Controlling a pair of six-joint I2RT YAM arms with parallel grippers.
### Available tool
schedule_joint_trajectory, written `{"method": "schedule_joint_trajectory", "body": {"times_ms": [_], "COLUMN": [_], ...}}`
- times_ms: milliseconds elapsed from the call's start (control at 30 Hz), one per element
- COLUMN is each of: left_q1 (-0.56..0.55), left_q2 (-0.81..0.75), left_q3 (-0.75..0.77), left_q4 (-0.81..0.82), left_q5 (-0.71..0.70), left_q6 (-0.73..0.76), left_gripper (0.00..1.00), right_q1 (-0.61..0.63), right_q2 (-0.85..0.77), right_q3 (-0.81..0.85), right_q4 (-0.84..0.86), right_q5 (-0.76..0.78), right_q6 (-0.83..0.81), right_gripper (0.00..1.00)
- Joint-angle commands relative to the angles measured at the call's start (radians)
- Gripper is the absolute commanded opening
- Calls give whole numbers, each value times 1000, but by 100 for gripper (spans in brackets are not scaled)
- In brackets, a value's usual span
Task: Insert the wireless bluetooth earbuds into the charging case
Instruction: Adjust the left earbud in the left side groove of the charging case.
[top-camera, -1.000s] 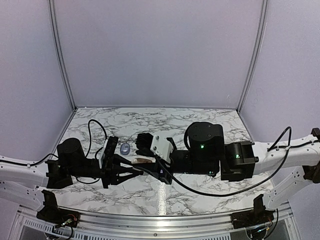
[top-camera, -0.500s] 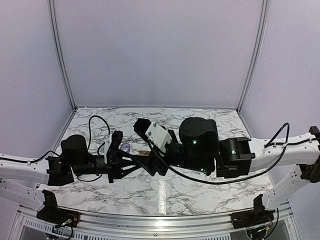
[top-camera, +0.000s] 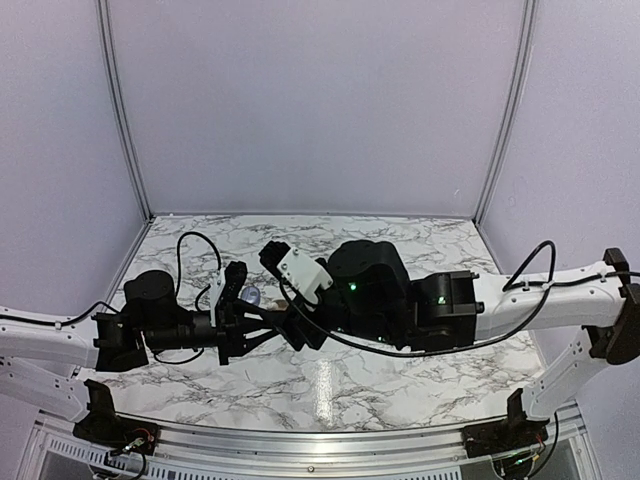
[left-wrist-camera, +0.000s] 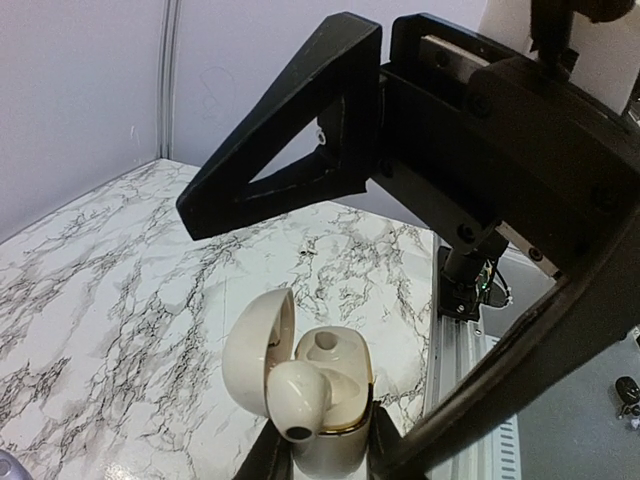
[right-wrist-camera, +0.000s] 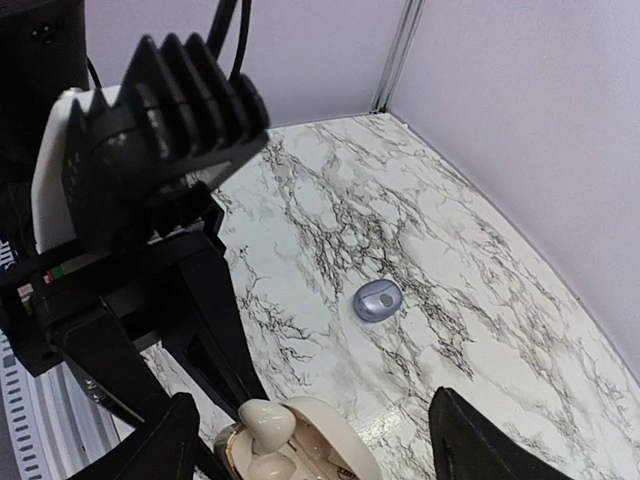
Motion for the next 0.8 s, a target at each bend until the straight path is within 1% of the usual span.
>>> {"method": "schedule_joint_trajectory", "body": {"times_ms": [0,433,767], "left_q1": [-5,-5,-3], "left_q2": [2,-10,-21], "left_q3": [32,27,23], "left_q4": [3,1,-2], "left_q5": [-6,-12,-18], "left_q6": [10,10,14], "left_gripper": [0,0,0], "right_q1": [-24,-75,-78], "right_q2": [6,-19,-41], "right_q3": [55,8,-27], "right_q4": [-30,-12,-10], "right_q5": [16,-67,-141], "right_q6": [51,100,86], "right_gripper": [79,79,79]}}
